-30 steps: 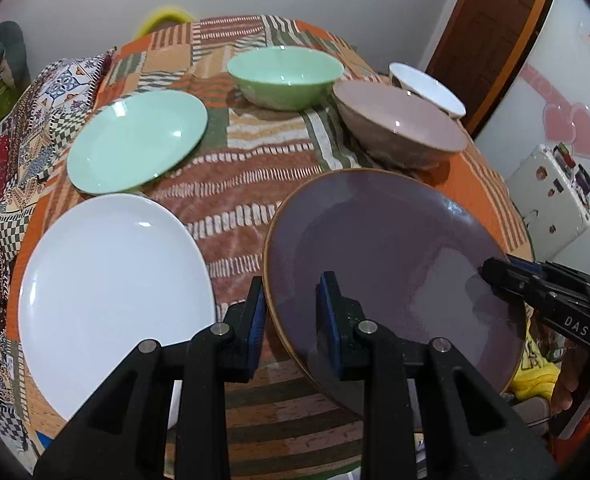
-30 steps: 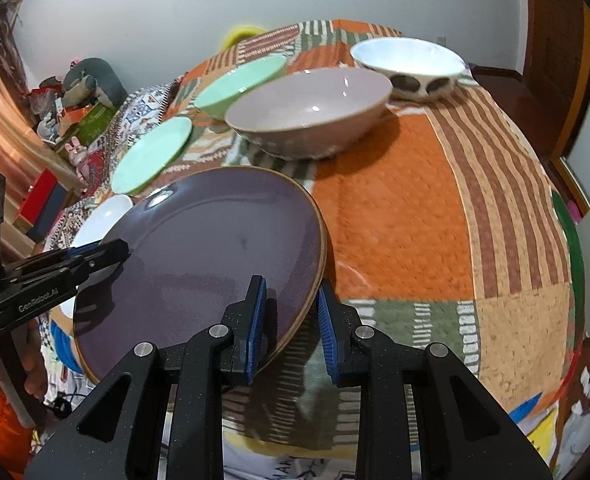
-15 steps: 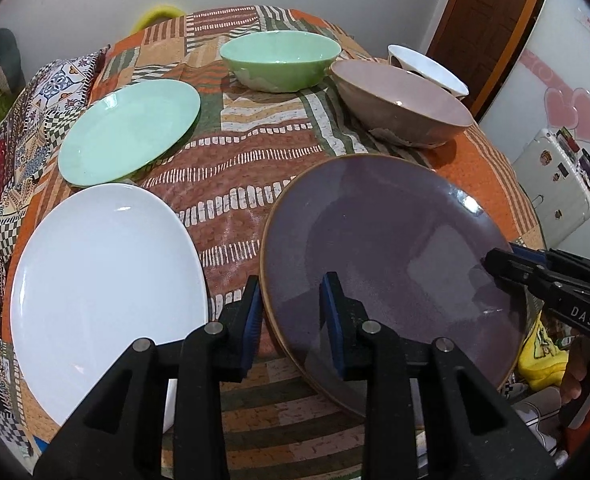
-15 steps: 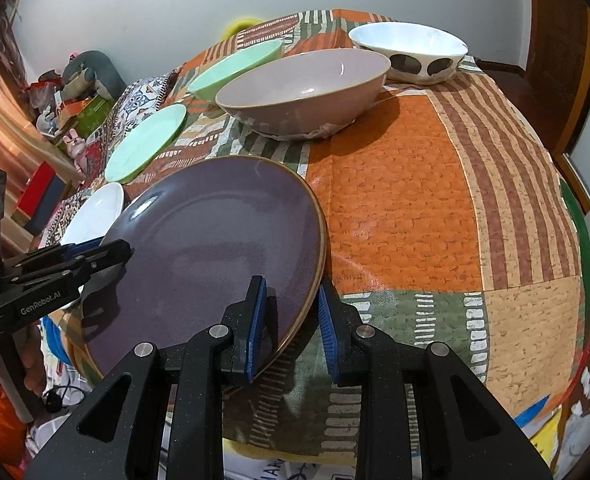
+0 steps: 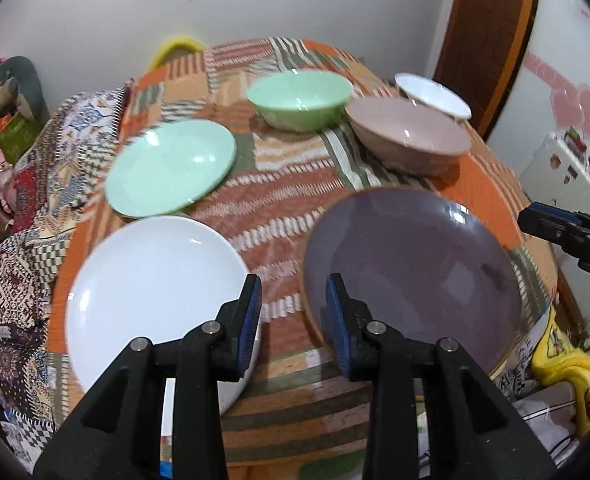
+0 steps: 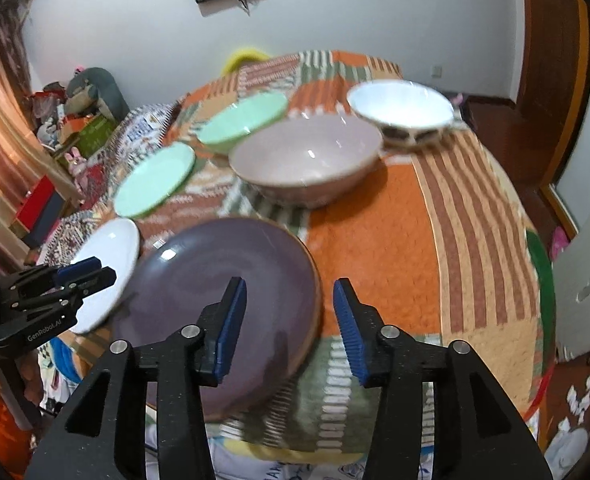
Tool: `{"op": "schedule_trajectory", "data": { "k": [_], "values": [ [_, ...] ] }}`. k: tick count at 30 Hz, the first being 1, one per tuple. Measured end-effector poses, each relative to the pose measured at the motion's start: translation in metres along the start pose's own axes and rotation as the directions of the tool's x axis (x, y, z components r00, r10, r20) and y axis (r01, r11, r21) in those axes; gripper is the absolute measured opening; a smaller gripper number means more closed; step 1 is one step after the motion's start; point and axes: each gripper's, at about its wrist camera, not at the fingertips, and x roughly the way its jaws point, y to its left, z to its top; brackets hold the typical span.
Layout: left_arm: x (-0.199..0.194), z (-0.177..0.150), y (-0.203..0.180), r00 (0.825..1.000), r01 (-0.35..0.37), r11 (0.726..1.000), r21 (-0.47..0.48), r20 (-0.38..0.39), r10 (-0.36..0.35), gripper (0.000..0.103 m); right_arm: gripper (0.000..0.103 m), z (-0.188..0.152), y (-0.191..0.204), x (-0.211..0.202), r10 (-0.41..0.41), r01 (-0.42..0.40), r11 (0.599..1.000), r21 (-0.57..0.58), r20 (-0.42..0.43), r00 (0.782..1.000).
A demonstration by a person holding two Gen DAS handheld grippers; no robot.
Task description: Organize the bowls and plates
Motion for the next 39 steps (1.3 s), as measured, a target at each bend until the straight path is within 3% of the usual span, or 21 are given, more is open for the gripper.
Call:
{"op": "schedule_trajectory", "data": {
  "k": [10,17,25,33,39],
  "values": [
    [-0.062,0.007,0.062,0.982,-0.098,0.989,-0.113,0.149,0.115,0.048,0.052,0.032,0.065,-0.007,0.100,-0.087,0.987,-0.134,0.092,0.991],
    [-0.082,-0.002,0.109,0.961,-0.184,0.965,-0.185,0.173,0.216,0.055,0.057,0.044,0.117,0.016,0.178,-0.156,0.961,-0.228,0.082,0.981],
    [-0.069,-0.028,0.155,0.961,-0.224,0.943,-0.248,0.104,0.255,0.057,0.057,0.042,0.155,0.058,0.212,-0.207,0.943,-0.259,-0.009,0.977],
    [-0.033,-0.051,0.189,0.978,-0.196,0.931,-0.307,0.011,0.209,0.057,0.057,0.030,0.171,0.100,0.160,-0.183,0.948,-0.260,-0.107,0.981],
    [-0.011,-0.061,0.203,0.984,-0.170,0.925,-0.340,-0.014,0.176,0.057,0.057,0.022,0.177,0.124,0.121,-0.166,0.952,-0.258,-0.181,0.976]
  ]
}}
